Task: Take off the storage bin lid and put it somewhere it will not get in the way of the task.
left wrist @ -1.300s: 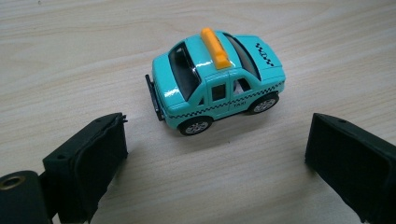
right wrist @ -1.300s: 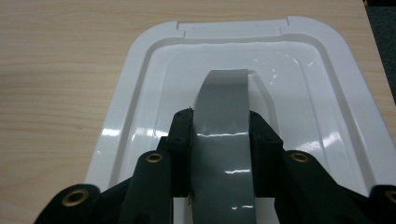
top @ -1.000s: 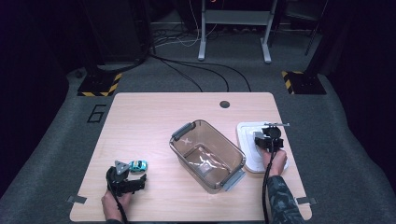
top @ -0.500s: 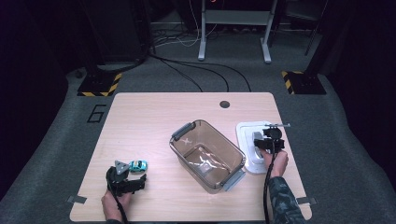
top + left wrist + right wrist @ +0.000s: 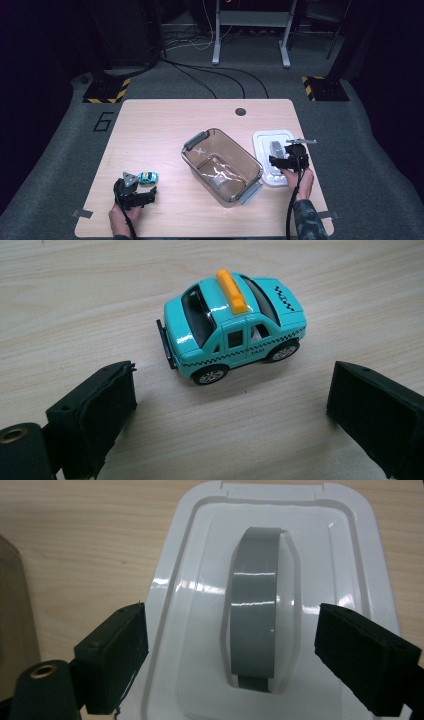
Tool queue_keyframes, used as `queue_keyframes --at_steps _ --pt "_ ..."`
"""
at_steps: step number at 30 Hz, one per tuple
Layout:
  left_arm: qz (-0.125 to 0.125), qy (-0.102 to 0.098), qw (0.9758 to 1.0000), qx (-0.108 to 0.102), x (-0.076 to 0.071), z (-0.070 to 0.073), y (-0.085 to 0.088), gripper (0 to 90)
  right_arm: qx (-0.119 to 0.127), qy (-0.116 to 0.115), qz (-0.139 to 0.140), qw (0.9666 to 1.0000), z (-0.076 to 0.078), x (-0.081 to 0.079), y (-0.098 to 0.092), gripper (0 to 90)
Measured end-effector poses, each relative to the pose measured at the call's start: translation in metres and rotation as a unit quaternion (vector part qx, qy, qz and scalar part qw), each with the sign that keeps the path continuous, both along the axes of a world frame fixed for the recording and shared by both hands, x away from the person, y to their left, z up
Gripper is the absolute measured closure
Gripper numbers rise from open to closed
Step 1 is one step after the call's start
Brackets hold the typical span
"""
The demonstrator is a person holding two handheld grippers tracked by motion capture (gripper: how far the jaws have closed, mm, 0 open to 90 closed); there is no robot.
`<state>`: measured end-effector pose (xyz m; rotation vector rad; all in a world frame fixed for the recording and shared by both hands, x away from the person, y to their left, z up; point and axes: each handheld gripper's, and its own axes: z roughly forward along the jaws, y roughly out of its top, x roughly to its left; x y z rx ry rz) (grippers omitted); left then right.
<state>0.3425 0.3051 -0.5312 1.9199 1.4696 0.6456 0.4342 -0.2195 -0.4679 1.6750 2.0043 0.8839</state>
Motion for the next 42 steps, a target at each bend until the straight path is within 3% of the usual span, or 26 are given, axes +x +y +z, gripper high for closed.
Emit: queue_keyframes --at_steps 2,11,20,31,35,42 --pt "0.0 0.0 1.0 0.0 0.0 0.0 0.0 5.1 -0.01 -0.005 0.004 0.9999 0.001 -0.007 0.001 10.3" --pt "0.0 0.001 1.0 -0.001 0.0 0.0 0.0 5.1 -0.01 -0.006 0.018 0.9998 -0.004 -0.034 -0.001 0.4" --pt "0.004 -0.003 1.0 -0.003 0.0 0.0 -0.001 5.1 -0.014 -0.022 0.031 0.9992 -0.009 -0.058 -0.004 0.0" --pt "0.001 -0.001 1.0 0.0 0.0 0.0 0.0 5.1 0.002 -0.027 0.035 0.999 -0.04 -0.097 0.001 0.0" --pt "0.001 -0.001 1.0 -0.002 0.001 0.0 0.0 5.1 -0.008 -0.046 0.033 0.9984 -0.049 -0.104 0.001 0.0" --pt "0.004 -0.003 1.0 -0.004 0.001 -0.001 0.0 5.1 -0.01 -0.041 0.039 0.9983 -0.057 -0.11 -0.003 0.0"
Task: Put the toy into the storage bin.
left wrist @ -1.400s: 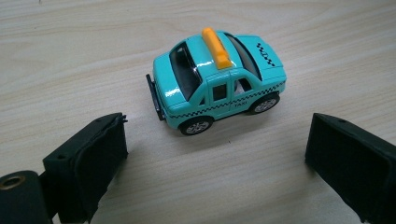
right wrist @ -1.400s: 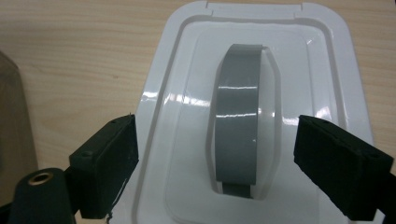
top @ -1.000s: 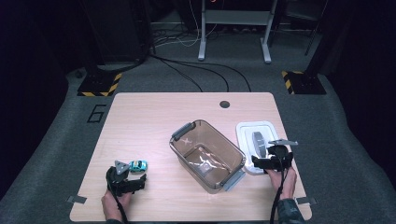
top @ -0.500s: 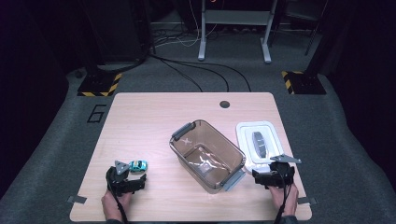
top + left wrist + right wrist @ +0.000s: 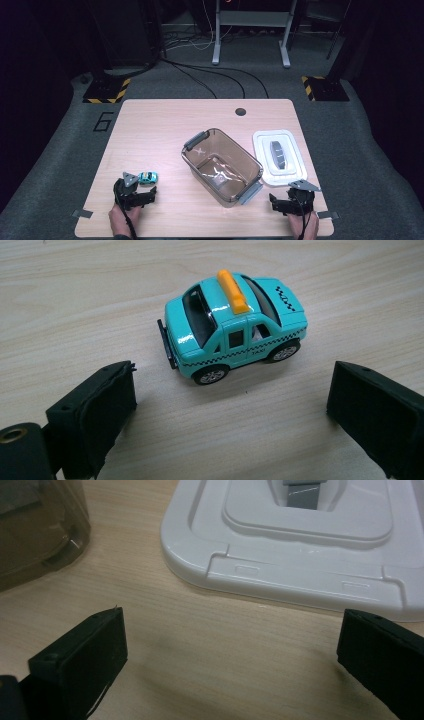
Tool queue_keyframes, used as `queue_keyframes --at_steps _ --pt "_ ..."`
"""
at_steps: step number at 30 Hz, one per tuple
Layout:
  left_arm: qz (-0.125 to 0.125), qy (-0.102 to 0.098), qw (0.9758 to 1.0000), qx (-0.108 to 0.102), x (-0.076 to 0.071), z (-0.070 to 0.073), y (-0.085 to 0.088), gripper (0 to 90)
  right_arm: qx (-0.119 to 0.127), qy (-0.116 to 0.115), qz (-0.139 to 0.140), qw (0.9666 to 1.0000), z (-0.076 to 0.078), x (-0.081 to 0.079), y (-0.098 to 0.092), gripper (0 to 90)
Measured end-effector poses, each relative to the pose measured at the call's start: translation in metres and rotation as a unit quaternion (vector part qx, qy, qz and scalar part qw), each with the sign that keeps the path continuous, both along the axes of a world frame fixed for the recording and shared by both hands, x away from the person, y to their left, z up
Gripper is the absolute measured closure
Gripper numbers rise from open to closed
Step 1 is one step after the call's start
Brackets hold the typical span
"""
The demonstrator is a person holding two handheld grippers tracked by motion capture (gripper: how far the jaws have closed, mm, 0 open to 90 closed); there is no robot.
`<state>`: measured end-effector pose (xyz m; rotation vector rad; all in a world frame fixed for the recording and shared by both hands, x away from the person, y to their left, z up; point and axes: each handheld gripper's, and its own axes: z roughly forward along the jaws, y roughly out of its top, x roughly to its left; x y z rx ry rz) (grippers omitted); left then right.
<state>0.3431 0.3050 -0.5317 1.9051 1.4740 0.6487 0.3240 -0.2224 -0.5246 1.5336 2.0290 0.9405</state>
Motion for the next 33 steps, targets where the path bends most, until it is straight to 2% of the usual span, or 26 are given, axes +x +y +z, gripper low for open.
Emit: queue_keyframes --at_steps 1,3,7,14,20,22,27,32,33 --pt "-0.002 0.005 1.0 -0.001 0.0 0.0005 0.0007 5.1 0.001 0.003 0.002 1.0 -0.0006 -0.0005 0.0005 0.0" --pt "0.001 0.001 1.0 -0.001 -0.0002 -0.0001 0.0001 5.1 -0.006 0.006 0.007 0.9999 -0.0034 -0.0013 0.0027 0.0" --pt "0.001 0.003 1.0 0.0 -0.0006 0.0001 0.0 5.2 -0.035 0.001 0.012 0.9993 -0.0055 -0.0035 0.0094 0.0" --pt "-0.002 0.004 1.0 -0.003 -0.0011 0.0005 0.0007 5.9 -0.033 0.001 0.013 0.9994 -0.0058 -0.0024 0.0093 0.0" --pt "0.008 0.006 0.9999 0.0 -0.003 0.0009 -0.0005 5.9 -0.035 0.0 0.016 0.9993 -0.0056 -0.0002 0.007 0.0" --pt "0.001 0.004 1.0 -0.003 -0.0046 0.0006 -0.0004 6.0 -0.035 0.0 0.016 0.9993 -0.0056 0.0 0.0069 0.0" --pt "-0.003 0.016 0.9999 0.002 -0.0055 0.0025 0.0004 5.6 -0.035 0.001 0.016 0.9993 -0.0054 0.0003 0.007 0.0" --pt "0.016 0.022 0.9996 -0.009 -0.0044 0.0051 0.0017 4.6 -0.035 0.0 0.014 0.9993 -0.0055 0.0001 0.0071 0.0" --pt "0.023 0.019 0.9994 -0.018 -0.0038 0.0056 0.0013 3.8 -0.035 -0.001 0.014 0.9993 -0.0055 0.0001 0.007 0.0"
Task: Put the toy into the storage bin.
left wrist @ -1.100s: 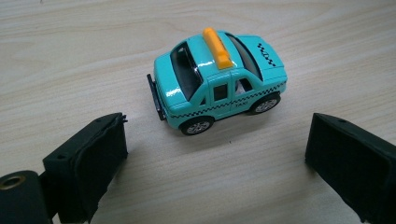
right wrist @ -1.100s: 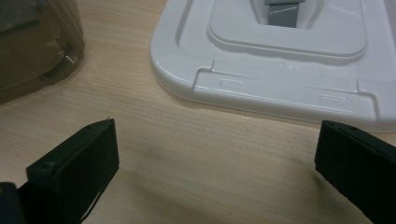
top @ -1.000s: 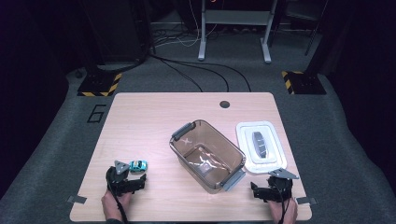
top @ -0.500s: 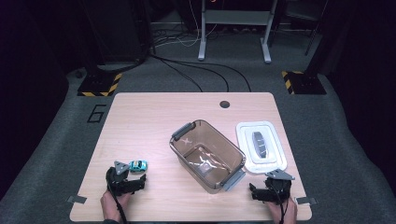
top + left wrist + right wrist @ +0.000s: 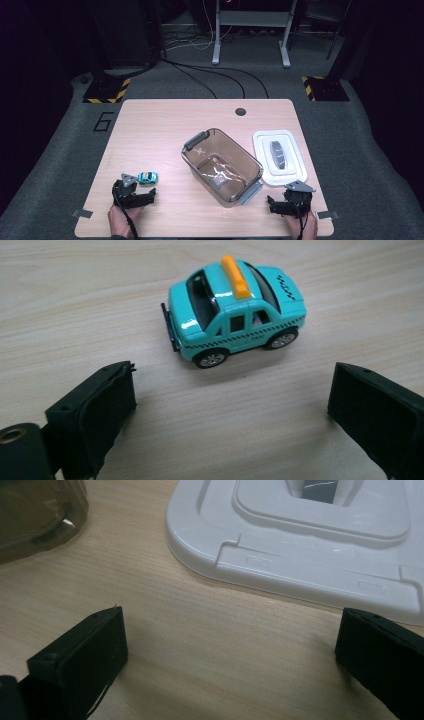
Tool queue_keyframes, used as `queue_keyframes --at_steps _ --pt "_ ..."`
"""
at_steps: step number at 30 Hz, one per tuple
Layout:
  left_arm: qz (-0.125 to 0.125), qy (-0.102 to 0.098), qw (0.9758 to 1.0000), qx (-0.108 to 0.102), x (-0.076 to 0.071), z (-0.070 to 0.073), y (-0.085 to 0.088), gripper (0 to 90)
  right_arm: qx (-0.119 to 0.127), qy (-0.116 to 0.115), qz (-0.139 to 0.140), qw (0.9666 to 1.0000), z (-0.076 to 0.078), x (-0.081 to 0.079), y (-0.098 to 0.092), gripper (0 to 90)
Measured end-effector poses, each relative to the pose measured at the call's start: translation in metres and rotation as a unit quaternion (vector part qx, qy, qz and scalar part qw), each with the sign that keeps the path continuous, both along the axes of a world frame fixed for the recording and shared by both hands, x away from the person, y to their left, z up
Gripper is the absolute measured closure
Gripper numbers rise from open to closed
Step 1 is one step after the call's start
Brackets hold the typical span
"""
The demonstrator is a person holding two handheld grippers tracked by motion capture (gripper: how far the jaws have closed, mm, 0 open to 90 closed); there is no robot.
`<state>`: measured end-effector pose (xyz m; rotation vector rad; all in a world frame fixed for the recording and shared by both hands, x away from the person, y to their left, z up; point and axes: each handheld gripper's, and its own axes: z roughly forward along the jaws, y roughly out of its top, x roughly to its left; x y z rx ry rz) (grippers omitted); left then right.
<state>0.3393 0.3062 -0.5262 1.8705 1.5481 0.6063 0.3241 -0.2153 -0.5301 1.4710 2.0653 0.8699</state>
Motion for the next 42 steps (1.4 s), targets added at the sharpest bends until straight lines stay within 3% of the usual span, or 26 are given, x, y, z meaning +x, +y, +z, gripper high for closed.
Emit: queue_keyframes --at_steps 4,8,18,22,26,29,42 --pt "0.01 0.006 0.9999 -0.012 0.007 0.005 0.0 2.4 0.0 -0.001 -0.001 1.0 0.0 0.0 0.0 0.0" --pt "0.021 0.006 0.9997 -0.009 0.016 0.007 -0.007 1.3 0.0 0.0 -0.002 1.0 0.0 0.0 0.0 0.0" --pt "0.055 -0.008 0.9983 -0.014 0.03 0.009 -0.009 4.4 0.0 -0.001 -0.002 1.0 0.0 0.0 0.0 0.0" --pt "0.052 -0.007 0.9986 -0.005 0.032 0.01 -0.01 14.2 0.0 -0.002 -0.001 1.0 0.0 0.0 0.0 0.2" --pt "0.046 -0.005 0.9989 0.007 0.034 0.009 -0.015 15.6 -0.001 -0.003 0.0 1.0 0.0 0.0 0.0 0.5" --pt "0.044 0.002 0.999 0.004 0.035 0.008 -0.015 22.3 0.0 -0.003 0.0 1.0 0.0 0.0 0.0 0.6" --pt "0.036 0.004 0.9993 0.006 0.032 0.003 -0.015 23.8 0.0 -0.003 0.0 1.0 0.0 0.0 0.0 1.0"
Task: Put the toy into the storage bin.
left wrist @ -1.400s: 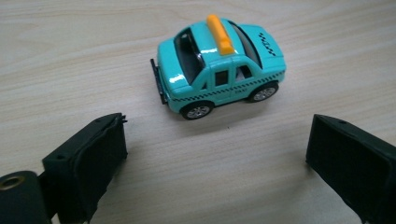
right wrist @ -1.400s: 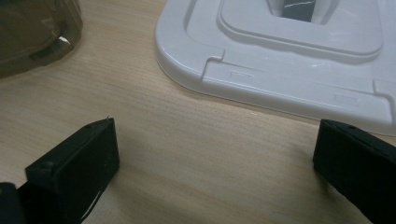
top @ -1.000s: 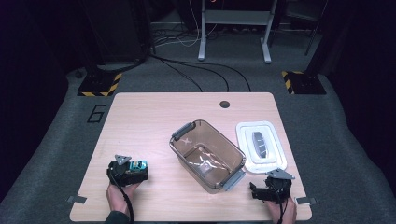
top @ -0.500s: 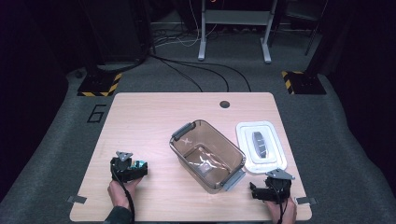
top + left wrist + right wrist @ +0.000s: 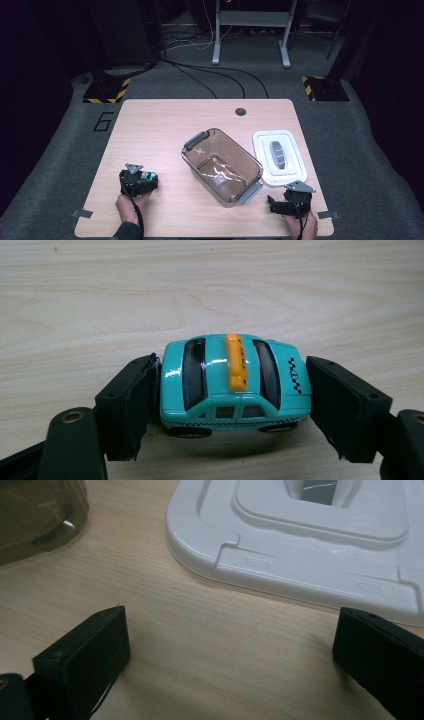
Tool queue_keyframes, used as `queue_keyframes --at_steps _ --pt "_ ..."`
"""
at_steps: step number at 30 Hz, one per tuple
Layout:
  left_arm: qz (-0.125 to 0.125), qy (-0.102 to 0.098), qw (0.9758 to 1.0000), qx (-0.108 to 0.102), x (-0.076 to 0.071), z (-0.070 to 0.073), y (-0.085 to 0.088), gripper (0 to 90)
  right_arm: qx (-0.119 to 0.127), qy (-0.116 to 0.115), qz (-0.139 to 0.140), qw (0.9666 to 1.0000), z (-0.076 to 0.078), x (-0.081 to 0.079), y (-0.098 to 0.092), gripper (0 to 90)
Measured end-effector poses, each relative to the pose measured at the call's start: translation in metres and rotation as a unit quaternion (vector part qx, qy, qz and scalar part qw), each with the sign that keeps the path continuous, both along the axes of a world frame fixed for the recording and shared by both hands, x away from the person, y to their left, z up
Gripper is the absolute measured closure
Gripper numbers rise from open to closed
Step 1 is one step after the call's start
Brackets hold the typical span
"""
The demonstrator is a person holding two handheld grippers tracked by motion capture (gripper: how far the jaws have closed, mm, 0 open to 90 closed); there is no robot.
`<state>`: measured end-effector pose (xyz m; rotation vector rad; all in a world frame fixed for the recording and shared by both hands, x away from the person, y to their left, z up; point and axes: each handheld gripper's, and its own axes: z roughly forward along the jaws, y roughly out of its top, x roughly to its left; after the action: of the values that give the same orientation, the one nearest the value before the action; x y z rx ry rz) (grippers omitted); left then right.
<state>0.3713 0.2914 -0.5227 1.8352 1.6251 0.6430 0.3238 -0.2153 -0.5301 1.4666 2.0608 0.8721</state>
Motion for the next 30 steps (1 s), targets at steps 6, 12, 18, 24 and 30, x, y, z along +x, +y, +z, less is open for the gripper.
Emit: queue_keyframes --at_steps 6,12,18,24,30 --pt "-0.002 -0.006 1.0 -0.001 -0.002 -0.001 0.0 24.4 0.001 0.0 0.0 1.0 0.0 0.0 0.0 1.4" --pt "-0.01 -0.005 0.9999 -0.007 -0.004 0.0 0.004 24.5 0.0 -0.001 0.001 1.0 0.0 0.0 0.0 1.5" --pt "-0.017 -0.011 0.9997 -0.016 -0.005 0.007 0.008 24.5 0.0 -0.001 0.001 1.0 0.0 0.0 0.0 1.5" --pt "-0.03 -0.022 0.9992 -0.015 -0.007 0.018 0.01 24.5 0.0 -0.001 0.001 1.0 0.0 0.0 0.0 1.6" --pt "-0.045 -0.025 0.9984 -0.023 -0.007 0.03 0.011 24.5 0.0 -0.001 0.001 1.0 0.0 0.0 0.0 1.6"
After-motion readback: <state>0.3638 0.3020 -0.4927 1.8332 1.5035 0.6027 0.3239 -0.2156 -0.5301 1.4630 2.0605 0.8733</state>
